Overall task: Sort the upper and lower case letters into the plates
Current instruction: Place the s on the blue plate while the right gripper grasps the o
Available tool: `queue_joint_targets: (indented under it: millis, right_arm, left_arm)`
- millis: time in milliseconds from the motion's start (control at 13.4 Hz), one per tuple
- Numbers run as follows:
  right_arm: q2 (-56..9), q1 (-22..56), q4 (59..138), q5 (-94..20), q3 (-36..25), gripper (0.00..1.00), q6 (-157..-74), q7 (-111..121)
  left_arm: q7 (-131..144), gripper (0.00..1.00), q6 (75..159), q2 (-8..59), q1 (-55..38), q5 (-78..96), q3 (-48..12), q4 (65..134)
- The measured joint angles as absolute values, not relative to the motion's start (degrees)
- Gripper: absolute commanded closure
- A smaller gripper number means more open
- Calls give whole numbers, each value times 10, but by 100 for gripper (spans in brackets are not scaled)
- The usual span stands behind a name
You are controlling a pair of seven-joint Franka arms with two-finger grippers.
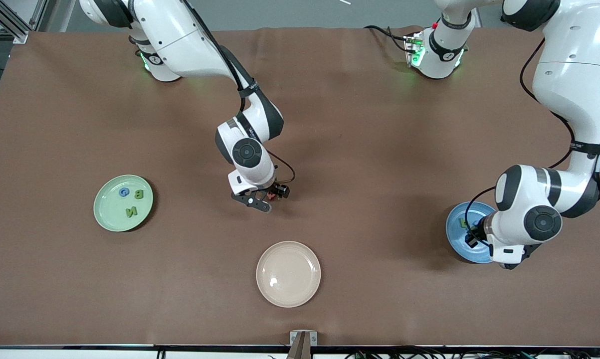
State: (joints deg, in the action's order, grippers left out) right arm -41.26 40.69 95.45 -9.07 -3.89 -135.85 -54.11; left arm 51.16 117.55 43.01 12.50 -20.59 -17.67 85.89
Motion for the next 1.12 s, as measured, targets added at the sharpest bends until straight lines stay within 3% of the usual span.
queue_joint_targets:
  millis: [149,670,1117]
  right_arm:
    - [-413,407,954,-91,-39,40,-1359,-541]
    - [-420,411,954,-91,-39,54,-1365,-541]
    - [-420,411,951,-91,-39,88,-1364,-541]
  left_arm:
    - [499,3,1176,430,132,-206,-177,863]
    - [475,0,1177,389,133,-206,-189,858]
    - [301,0,1150,263,135,-204,-200,856]
